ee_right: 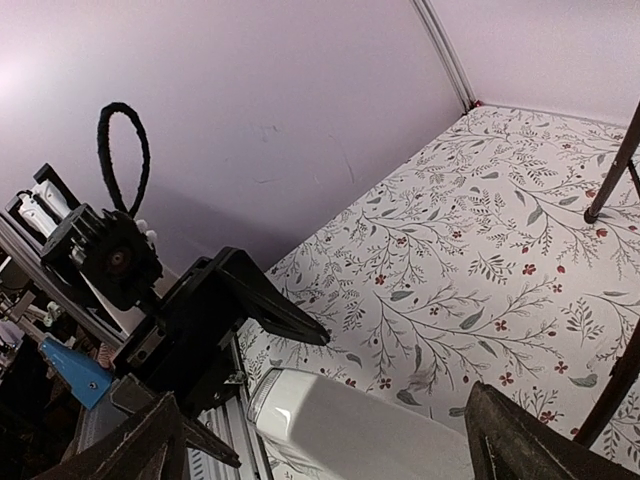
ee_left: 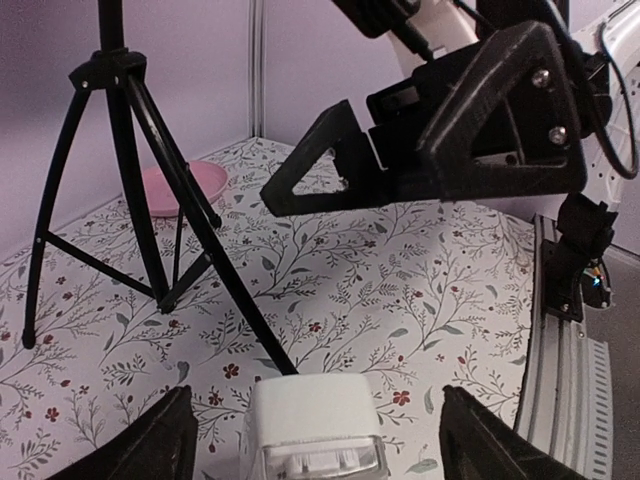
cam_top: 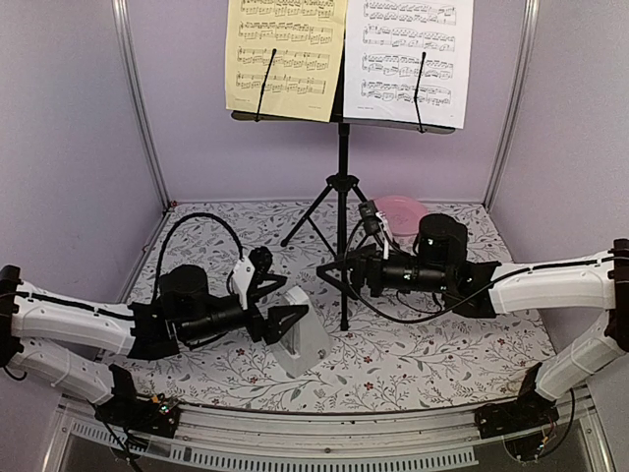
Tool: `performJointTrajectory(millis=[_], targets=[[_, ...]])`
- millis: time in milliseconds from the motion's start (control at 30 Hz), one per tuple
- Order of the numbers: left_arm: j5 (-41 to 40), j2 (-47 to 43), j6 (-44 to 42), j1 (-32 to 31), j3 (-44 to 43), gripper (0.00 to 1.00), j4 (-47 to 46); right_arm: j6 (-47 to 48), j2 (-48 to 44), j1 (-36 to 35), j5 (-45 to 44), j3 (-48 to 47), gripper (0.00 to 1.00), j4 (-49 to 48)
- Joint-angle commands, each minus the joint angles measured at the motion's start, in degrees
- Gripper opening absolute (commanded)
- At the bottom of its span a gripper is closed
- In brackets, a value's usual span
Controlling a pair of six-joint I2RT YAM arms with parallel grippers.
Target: Set up the instrument practice props
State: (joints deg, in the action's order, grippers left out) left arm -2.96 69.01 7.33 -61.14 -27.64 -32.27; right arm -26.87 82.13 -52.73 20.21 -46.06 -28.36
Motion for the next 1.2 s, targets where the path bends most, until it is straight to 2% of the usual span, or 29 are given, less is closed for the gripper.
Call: performJointTrajectory(millis=[0,167,400,833,1033,1167], targets=[[1.91,-1.17,-0.52,0.72,2.33,0.85,-3.72,1.2,1.87,-0.83,-0.33,-3.1,0.99,3.31],[2.05,-2.39,0.62,0.67,3.63,0.77,-3.28,2.07,3.93,-1.63,-1.18,-5.64,0.99,6.74],[0.08,-4.05,1.37,0.5,7.58,0.68,-7.28,3.39,8.92,-3.02,-2.0,-9.88,0.99,11.3],[2.24,-0.55,-2.26,0.49,4.98,0.65,-8.07,2.58,13.03,-3.1,-3.29,-11.82,1.0,13.65],[1.63,-0.36,-2.74,0.46,4.57,0.58,-8.38,2.76,13.15,-3.09,-3.63,-11.32,1.0,14.68],[0.97,-0.49,-2.74,0.53,4.67,0.49,-8.51,2.77,13.24,-3.15,-3.67,-10.31,0.99,14.99]])
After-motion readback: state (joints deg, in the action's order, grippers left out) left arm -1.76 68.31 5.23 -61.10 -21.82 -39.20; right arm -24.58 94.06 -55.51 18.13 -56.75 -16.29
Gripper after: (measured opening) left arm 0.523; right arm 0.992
